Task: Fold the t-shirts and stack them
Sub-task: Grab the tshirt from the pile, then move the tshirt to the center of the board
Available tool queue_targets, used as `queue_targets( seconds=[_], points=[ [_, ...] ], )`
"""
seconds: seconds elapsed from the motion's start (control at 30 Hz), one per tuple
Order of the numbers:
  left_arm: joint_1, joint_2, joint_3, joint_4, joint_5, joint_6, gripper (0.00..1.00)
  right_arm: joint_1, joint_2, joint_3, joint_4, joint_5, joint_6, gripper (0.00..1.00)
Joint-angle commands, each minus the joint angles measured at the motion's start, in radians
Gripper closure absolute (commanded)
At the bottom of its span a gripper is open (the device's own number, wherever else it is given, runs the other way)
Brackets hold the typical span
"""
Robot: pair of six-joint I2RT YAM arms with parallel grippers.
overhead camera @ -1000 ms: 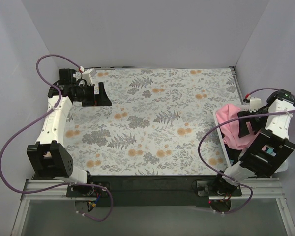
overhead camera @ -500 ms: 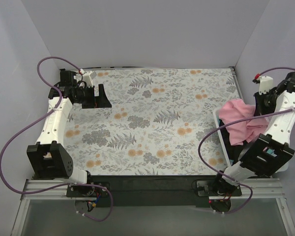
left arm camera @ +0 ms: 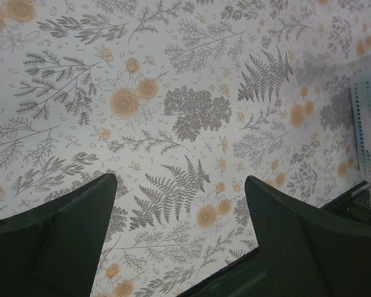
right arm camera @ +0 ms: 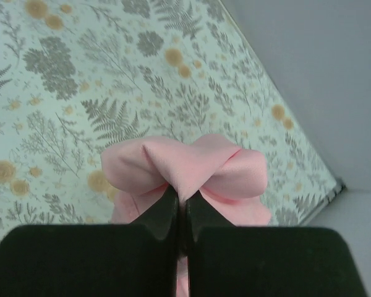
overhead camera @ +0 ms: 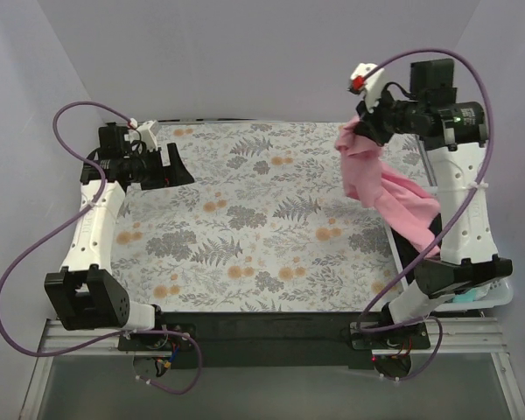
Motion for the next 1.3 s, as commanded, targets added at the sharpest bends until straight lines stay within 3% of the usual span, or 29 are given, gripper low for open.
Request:
queue_targets(
  seconds=[0.0,0.13,0.23,0.3,0.4,0.53,0.57,0.6,0.63,0.67,0.73,0.87,0.97,1.13,1.27],
  points=[
    [0.048,-0.103,-0.024,0.066,-0.031,-0.06,0.16,0.209,0.034,0.063,0.16,0.02,0.073,0.99],
    [0.081,-0.12,-0.024,0.07,-0.009,-0.072,0.16,0.407,0.089,0.153,0.341,0.109,0.12,0.99],
    [0.086,-0.124,-0.019,0.063,-0.006,-0.072,0.16,0.446,0.126,0.265,0.432,0.122,0.217,0.99],
    [0.085,-0.129,-0.019,0.064,-0.008,-0.064,0.16,0.449,0.107,0.239,0.545,0.129,0.289,0.99],
    [0.086,-0.143,-0.01,0.069,-0.008,-0.04,0.16,0.443,-0.011,-0.001,0.7,0.203,0.288,0.99],
    [0.086,-0.127,0.001,0.038,0.018,0.026,0.12,0.42,-0.146,-0.378,0.725,0.267,0.248,0.97],
    [0.085,-0.118,-0.001,0.02,0.022,0.051,0.11,0.417,-0.157,-0.532,0.722,0.287,0.229,0.67],
    [0.086,-0.115,-0.01,0.014,0.025,0.087,0.1,0.417,-0.164,-0.615,0.712,0.295,0.205,0.45],
    [0.085,-0.114,-0.014,0.006,0.02,0.11,0.09,0.406,-0.162,-0.679,0.704,0.318,0.159,0.16],
    [0.086,-0.114,-0.024,-0.008,0.014,0.13,0.09,0.395,-0.154,-0.731,0.695,0.335,0.147,0.02],
    [0.086,-0.11,-0.043,-0.026,-0.009,0.193,0.09,0.314,-0.112,-0.818,0.637,0.311,0.148,0.02],
    [0.086,-0.1,-0.091,-0.095,-0.09,0.304,0.09,0.19,-0.029,-0.772,0.488,0.192,0.188,0.02],
    [0.086,-0.112,-0.158,-0.08,-0.133,0.358,0.08,0.199,-0.019,-0.79,0.446,0.143,0.177,0.02],
    [0.086,-0.074,-0.205,-0.048,-0.187,0.393,0.1,0.219,0.069,-0.806,0.44,0.131,0.205,0.12],
    [0.084,0.046,-0.202,-0.006,-0.225,0.393,0.14,0.217,0.178,-0.761,0.434,0.128,0.234,0.22]
  ],
)
